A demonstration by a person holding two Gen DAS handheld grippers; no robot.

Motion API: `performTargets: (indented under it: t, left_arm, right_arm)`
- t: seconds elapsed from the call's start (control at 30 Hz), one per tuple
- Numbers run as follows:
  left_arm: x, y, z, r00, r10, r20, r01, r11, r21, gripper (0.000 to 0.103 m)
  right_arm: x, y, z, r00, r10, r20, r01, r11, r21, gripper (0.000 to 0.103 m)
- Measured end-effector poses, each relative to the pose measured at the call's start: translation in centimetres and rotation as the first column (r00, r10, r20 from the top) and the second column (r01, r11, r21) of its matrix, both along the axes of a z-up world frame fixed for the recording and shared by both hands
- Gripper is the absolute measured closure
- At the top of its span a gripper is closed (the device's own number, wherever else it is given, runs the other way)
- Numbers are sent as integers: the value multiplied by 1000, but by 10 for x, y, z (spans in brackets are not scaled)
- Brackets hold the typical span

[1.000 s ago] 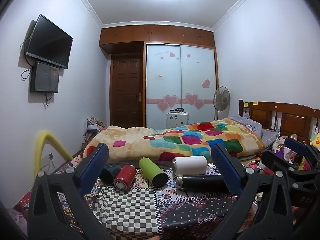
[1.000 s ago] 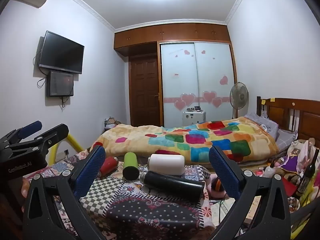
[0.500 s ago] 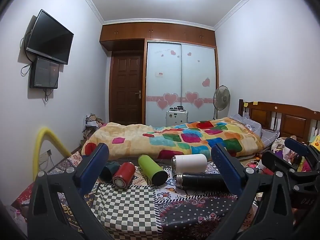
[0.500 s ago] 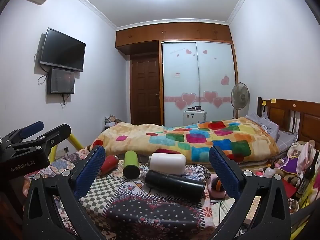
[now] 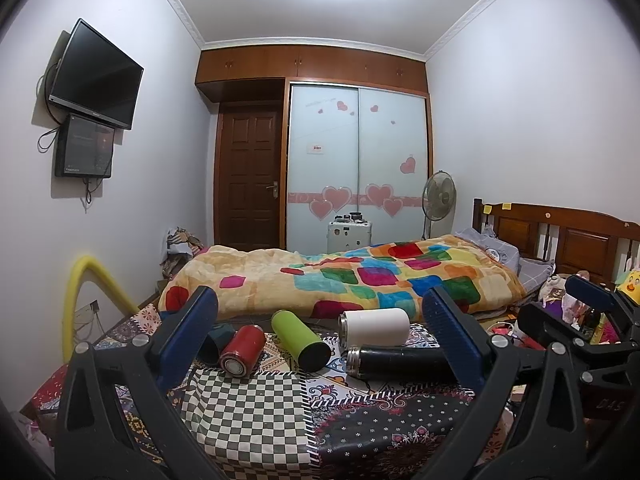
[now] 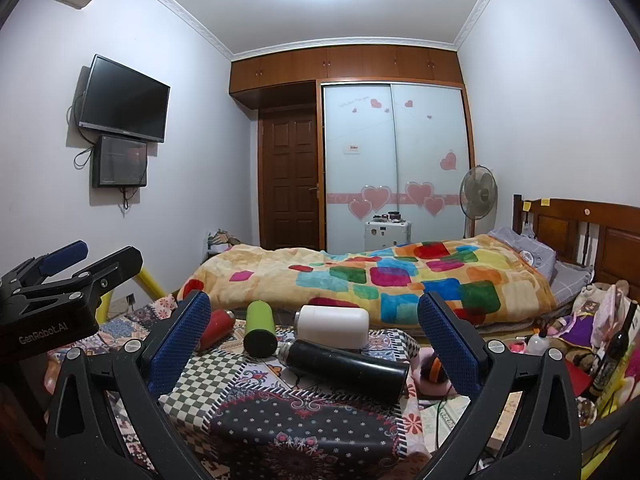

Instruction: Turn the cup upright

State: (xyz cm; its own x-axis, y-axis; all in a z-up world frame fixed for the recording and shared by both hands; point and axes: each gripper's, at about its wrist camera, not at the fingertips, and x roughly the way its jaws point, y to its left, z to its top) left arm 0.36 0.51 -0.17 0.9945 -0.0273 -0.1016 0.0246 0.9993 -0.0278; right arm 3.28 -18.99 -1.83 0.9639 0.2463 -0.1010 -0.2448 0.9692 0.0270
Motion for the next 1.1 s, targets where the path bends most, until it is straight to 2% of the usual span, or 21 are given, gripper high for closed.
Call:
performTargets:
  t: [0.77, 1.1]
  left_arm:
    - [1, -1, -2, 1000, -4, -4, 4, 1000, -6, 0]
    - [5, 3, -4, 1000, -5, -12, 4, 1000, -17, 0]
  right_arm:
    - [0, 0, 0, 1000, 0, -3, 0, 1000, -1, 0]
    - [5, 3, -9, 1000, 2, -5, -2, 1000, 2, 0]
